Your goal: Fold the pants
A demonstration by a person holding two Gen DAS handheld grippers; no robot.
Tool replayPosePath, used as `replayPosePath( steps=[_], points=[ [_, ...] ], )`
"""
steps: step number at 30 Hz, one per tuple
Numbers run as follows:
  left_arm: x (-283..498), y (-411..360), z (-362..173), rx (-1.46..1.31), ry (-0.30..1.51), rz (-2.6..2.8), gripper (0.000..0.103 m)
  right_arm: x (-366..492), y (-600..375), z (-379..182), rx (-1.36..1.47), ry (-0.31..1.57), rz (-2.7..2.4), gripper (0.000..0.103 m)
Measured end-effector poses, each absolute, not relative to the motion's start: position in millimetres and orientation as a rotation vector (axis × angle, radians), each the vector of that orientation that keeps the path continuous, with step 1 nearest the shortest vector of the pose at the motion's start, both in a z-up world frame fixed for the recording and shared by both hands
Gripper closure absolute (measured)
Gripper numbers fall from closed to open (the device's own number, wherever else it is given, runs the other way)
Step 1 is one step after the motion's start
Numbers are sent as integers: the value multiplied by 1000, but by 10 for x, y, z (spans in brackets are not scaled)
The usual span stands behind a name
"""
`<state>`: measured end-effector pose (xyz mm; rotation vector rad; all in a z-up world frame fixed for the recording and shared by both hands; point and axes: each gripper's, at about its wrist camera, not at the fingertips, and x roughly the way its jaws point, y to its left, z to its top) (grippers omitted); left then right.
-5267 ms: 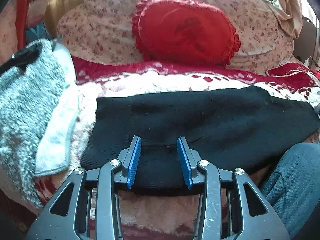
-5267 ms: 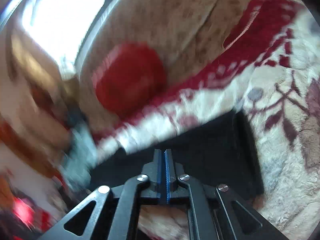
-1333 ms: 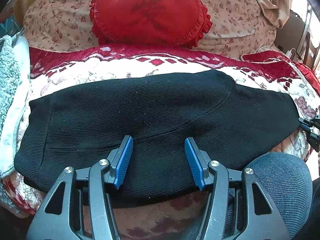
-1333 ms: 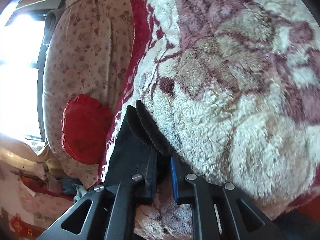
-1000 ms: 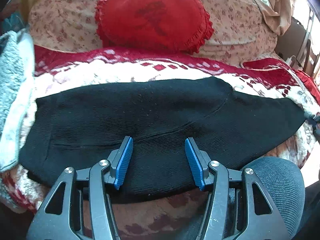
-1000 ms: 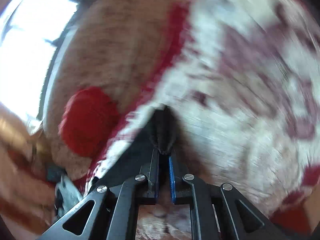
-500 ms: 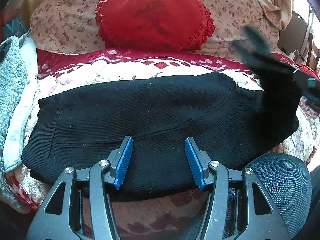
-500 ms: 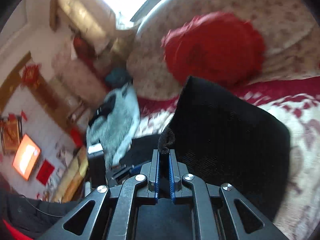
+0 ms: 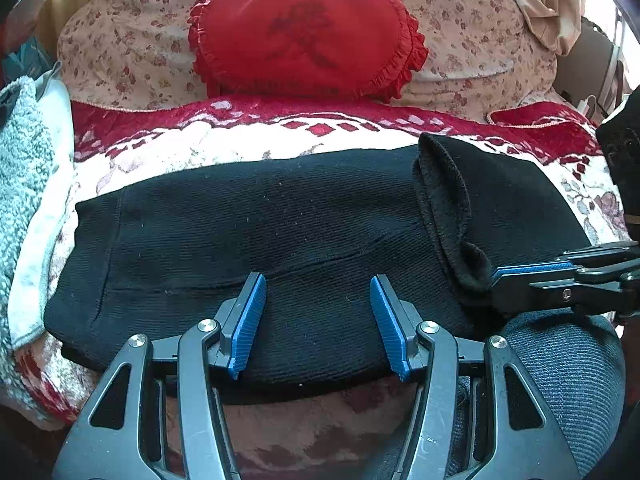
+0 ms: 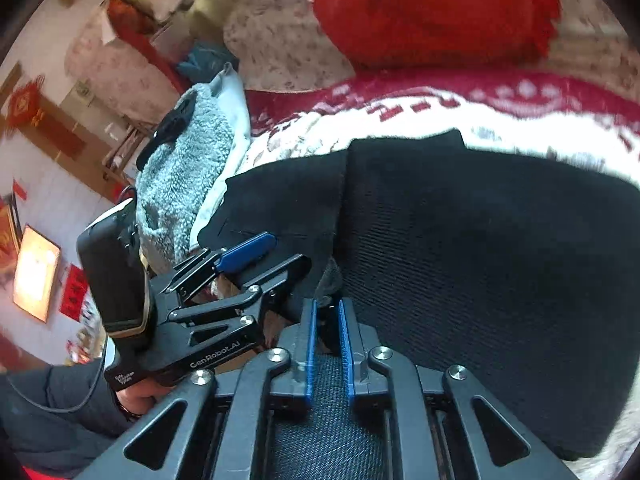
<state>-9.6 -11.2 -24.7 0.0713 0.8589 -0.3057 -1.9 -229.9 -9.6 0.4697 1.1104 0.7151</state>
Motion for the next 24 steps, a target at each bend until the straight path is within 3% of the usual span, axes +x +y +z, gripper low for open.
replayPosePath(
  steps=[4,9,12,14,15,16,24],
  points=[
    [-140,-69,-10,42,774,-350,49,-134,-2397,104,563,1025,827,79],
    [-347,-321,395,118,600,-565,49,-418,-2895,499,485,805,680,79],
    [-380,-581,457,170,581,-723,49,-628,-3219,586,275,726,346,79],
    [-295,-729,421,184,604,-790,64,-694,-3351,545,252,747,288,87],
    [-223,-791,391,195,631,-792,89,-709,-3405,499,281,776,303,89],
    [-95,-858,333,207,688,-776,98,-722,-3414,449,291,803,315,95],
    [315,-765,-67,148,868,-661,99,-692,-3249,107,217,964,336,99]
  ],
)
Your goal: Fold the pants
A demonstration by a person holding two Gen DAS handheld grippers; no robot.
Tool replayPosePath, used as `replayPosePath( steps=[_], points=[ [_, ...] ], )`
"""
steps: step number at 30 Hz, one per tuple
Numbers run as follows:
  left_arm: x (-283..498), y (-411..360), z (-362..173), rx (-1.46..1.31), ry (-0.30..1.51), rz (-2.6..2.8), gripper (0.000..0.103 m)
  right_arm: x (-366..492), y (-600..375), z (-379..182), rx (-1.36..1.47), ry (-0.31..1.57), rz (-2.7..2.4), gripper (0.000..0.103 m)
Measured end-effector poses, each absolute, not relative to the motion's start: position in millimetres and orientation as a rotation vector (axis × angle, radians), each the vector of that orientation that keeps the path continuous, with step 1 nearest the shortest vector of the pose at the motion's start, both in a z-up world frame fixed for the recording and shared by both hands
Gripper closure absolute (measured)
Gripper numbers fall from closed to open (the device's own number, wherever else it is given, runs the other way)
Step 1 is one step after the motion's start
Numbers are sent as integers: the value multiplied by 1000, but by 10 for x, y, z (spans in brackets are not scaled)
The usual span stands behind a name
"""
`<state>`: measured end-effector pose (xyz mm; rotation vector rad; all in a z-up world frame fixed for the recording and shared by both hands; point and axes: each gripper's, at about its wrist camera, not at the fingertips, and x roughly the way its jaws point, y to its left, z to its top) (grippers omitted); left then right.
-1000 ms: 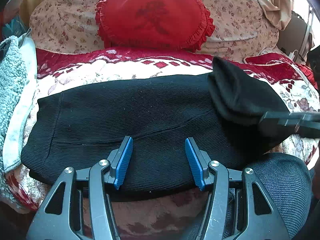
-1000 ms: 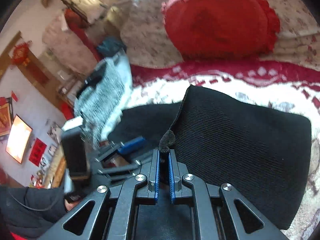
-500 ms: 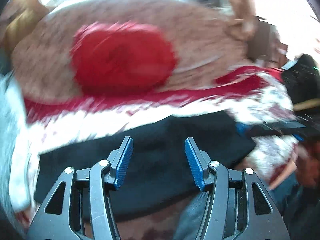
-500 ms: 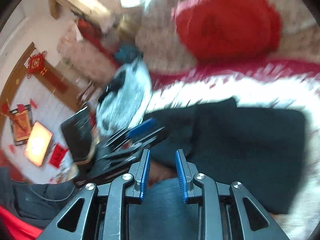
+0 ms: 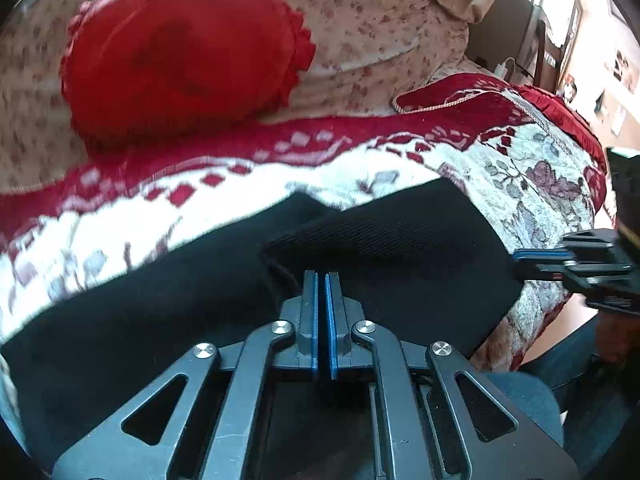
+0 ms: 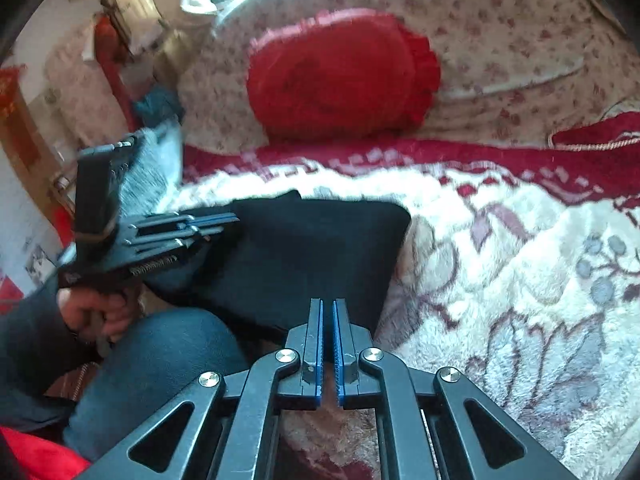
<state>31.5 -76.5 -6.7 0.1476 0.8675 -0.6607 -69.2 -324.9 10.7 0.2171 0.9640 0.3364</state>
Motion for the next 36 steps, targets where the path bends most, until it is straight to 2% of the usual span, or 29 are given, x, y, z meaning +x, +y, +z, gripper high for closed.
replayPosePath(
  steps=[2,6,11,14,18,22,25,29,34,36],
  points=[
    [285,-744,-115,147,861,-660,99,-650,-3240,-43,204,1033,315,99],
    [369,-754,-190,130,872,-648,99,-650,-3270,-75,219,1043,324,99],
    [313,-702,61,109,831,-673,100,-655,-3348,-38,264,1025,338,99],
    [358,-648,211,70,794,-676,100,-646,-3458,205,287,925,331,99],
    [661,-735,-102,87,920,-616,99,-446,-3476,398,308,803,313,99],
    [759,-839,-167,150,916,-536,97,-13,-3265,18,187,944,232,100],
    [767,-912,-192,202,909,-505,97,64,-3237,-102,191,954,206,100],
    [719,-871,-87,217,889,-518,98,16,-3213,-11,172,957,202,99],
    [363,-671,408,131,762,-603,98,-346,-3455,391,335,796,271,99],
    [181,-720,464,123,779,-733,98,-469,-3479,401,357,804,315,99]
  ],
)
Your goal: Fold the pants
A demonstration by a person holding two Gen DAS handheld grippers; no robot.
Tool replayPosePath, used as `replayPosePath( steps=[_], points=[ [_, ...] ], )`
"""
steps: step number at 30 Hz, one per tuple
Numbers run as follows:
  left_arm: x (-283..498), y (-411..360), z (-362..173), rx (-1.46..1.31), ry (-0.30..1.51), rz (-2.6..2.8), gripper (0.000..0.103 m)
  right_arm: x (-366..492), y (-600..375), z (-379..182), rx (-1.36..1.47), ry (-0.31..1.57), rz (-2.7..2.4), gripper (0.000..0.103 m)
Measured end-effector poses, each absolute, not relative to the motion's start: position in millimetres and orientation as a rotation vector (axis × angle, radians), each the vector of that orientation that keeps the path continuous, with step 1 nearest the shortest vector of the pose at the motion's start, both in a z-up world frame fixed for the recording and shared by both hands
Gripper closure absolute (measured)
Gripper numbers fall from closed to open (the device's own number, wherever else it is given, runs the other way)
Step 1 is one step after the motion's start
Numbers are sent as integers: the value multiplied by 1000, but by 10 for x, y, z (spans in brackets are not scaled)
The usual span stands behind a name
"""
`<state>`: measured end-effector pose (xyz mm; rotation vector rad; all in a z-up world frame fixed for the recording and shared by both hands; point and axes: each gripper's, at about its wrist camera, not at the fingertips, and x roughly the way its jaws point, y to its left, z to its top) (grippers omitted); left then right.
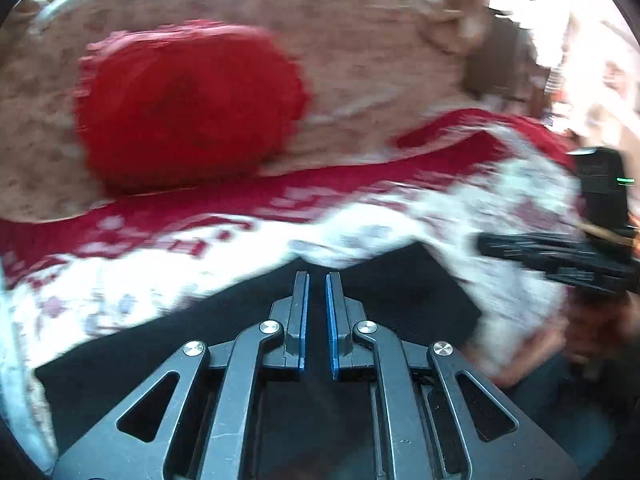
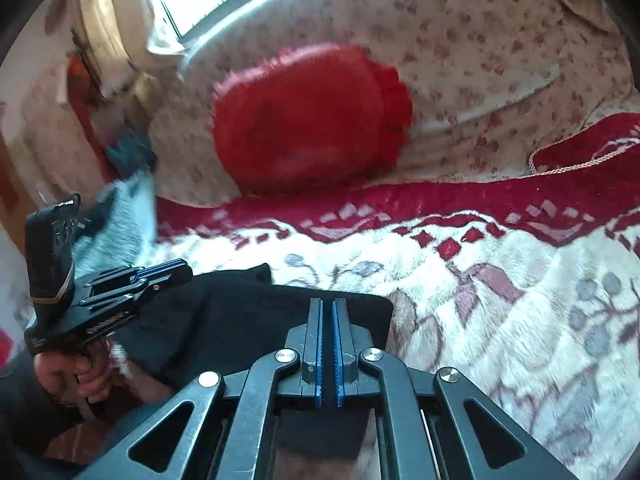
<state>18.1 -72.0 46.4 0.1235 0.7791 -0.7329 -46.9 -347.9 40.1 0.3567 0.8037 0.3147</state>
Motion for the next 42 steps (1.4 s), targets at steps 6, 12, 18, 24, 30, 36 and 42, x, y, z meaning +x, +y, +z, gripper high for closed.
replayPosePath(
  steps=[6,12,18,24,30,36,42],
  points=[
    [267,-982,-100,260,978,-738,97,-554,-3227,-28,214,984,303,99],
    [232,-951,7,253,987,-730,97,-579,-3242,156,231,929,338,99],
    [116,-845,-64,206,991,-762,96,-543,-2859,80,127,990,443,99],
    [152,-762,-109,124,981,-782,96,-507,-2912,240,169,929,447,99],
    [114,-740,-123,104,945,-771,96,-130,-2846,152,240,908,338,97],
    [82,-765,-135,122,932,-754,96,22,-2822,12,219,1024,318,96],
    [72,-782,-132,131,930,-745,96,18,-2744,224,205,874,341,94]
  ],
)
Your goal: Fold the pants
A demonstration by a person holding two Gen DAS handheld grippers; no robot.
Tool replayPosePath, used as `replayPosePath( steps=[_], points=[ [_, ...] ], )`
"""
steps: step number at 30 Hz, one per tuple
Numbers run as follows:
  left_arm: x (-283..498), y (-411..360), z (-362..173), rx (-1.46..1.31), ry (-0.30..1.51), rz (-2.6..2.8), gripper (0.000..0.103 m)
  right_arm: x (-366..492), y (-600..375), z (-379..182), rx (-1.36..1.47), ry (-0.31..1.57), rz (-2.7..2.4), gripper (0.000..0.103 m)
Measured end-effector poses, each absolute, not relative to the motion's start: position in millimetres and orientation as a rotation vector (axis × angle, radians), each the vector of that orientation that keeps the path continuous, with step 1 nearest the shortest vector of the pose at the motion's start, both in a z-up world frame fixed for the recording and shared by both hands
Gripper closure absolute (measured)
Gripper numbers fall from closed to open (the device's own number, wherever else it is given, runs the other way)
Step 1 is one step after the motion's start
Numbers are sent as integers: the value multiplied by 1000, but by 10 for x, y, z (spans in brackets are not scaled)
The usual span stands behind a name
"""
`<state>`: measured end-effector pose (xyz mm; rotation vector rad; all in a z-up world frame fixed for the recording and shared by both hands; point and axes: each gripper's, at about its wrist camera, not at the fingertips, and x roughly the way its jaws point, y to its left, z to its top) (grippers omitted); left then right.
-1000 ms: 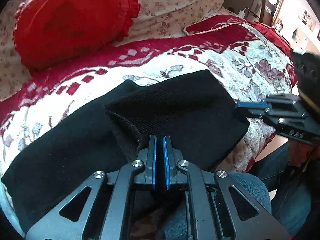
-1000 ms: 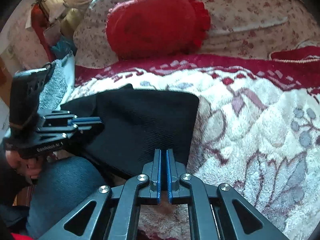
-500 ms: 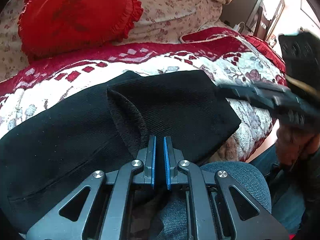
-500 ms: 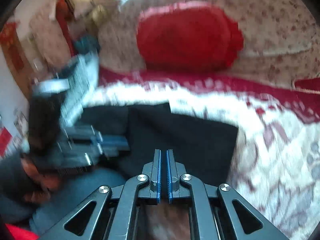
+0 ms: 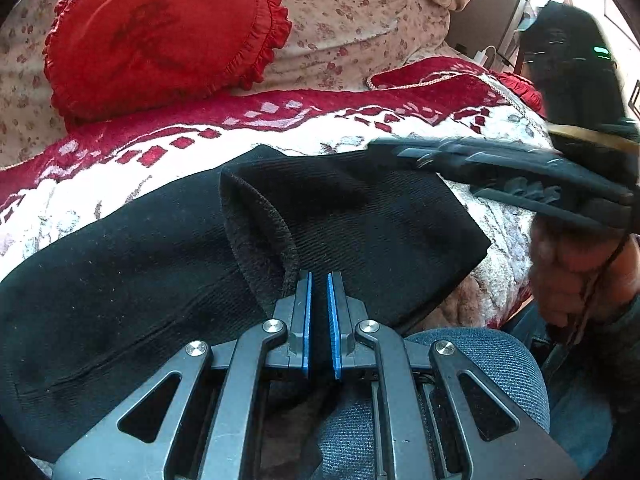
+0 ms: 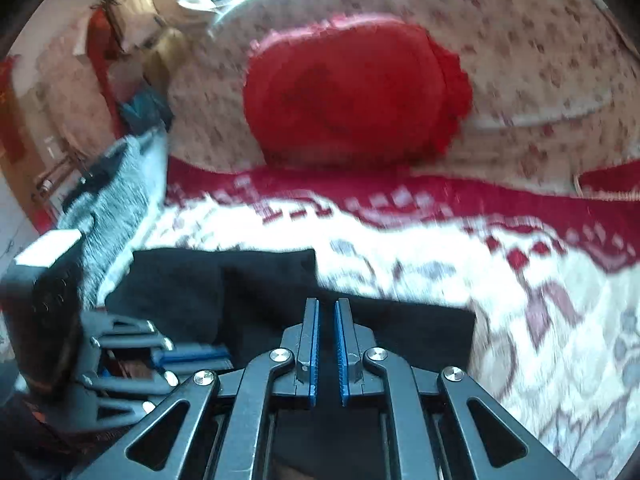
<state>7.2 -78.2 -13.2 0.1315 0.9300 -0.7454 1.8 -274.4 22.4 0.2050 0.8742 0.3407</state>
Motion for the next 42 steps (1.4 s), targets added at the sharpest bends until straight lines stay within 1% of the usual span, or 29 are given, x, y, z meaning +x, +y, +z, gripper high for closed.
replayPosePath(
  steps=[2,3,5,8,11,13,15,18,23,27,29,31,32,34,37,42],
  points=[
    [71,-783,-131,137,932,-740,96,164,-2620,-62,186,988,352,94],
    [72,-786,-127,140,931,-739,96,170,-2616,-56,189,939,350,94],
    [64,-784,-124,140,928,-738,96,197,-2654,-17,222,955,347,94],
    [73,-760,-128,119,930,-745,96,97,-2730,123,291,870,367,94],
    [75,-753,-126,109,930,-746,96,29,-2637,224,291,787,466,94],
    [72,-753,-123,109,930,-746,96,103,-2498,122,237,817,483,94],
    [84,-754,-133,103,936,-744,96,225,-2344,-72,177,899,471,94],
    [91,-734,-136,84,936,-757,96,294,-2380,-33,237,920,464,94],
    [121,-646,-125,7,945,-785,96,107,-2482,194,240,813,456,94],
    [112,-476,18,-66,914,-727,96,-97,-2654,320,257,763,428,94],
    [94,-350,110,-110,898,-701,85,-148,-2684,332,241,756,406,94],
    [21,-146,202,-175,868,-691,50,-185,-2691,336,194,753,355,94],
    [-40,3,238,-210,844,-674,46,-197,-2701,336,173,749,333,94],
    [-127,296,244,-275,823,-628,46,-200,-2763,313,143,749,255,94],
    [-247,852,100,-428,847,-505,46,-212,-2943,270,144,745,137,94],
    [-432,1600,-306,-747,893,-337,46,-204,-3469,128,338,788,-20,94]
  ],
)
